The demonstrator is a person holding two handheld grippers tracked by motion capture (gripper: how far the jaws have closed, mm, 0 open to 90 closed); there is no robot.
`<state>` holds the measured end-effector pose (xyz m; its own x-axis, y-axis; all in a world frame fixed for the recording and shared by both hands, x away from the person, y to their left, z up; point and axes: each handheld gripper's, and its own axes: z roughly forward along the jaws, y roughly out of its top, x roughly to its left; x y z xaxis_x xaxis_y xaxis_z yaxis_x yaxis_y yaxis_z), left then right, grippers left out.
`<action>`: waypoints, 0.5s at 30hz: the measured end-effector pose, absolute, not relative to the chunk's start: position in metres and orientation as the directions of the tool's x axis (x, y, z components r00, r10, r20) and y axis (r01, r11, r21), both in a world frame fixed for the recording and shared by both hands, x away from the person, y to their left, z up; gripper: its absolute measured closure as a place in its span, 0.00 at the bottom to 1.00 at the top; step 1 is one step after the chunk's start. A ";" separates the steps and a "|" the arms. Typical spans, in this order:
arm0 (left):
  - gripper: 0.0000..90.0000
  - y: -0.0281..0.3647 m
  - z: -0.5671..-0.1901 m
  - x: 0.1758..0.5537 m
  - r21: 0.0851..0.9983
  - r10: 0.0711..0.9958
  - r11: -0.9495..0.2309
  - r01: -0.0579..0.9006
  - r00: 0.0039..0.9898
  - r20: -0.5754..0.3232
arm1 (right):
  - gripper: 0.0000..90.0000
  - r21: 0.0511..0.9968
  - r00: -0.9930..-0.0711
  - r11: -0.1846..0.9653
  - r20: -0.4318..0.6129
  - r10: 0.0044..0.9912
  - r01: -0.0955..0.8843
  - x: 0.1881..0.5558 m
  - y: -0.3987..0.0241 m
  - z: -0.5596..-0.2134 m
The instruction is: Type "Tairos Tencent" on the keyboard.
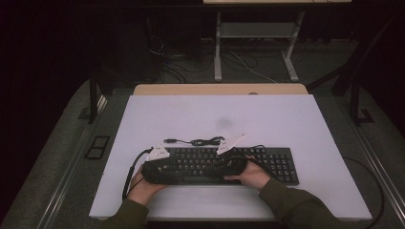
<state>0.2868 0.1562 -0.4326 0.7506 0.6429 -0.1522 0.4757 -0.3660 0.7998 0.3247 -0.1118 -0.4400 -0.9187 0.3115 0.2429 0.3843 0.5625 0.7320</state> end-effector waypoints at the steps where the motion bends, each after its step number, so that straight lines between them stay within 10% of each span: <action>1: 0.29 0.156 -0.433 0.287 0.799 0.644 -0.367 0.477 0.750 -0.152 | 1.00 0.729 -0.919 0.568 0.239 0.313 0.383 0.324 -0.111 -0.440; 15: 0.29 0.157 -0.432 0.287 0.802 0.649 -0.361 0.475 0.746 -0.149 | 0.99 0.725 -0.920 0.576 0.228 0.318 0.378 0.324 -0.110 -0.440</action>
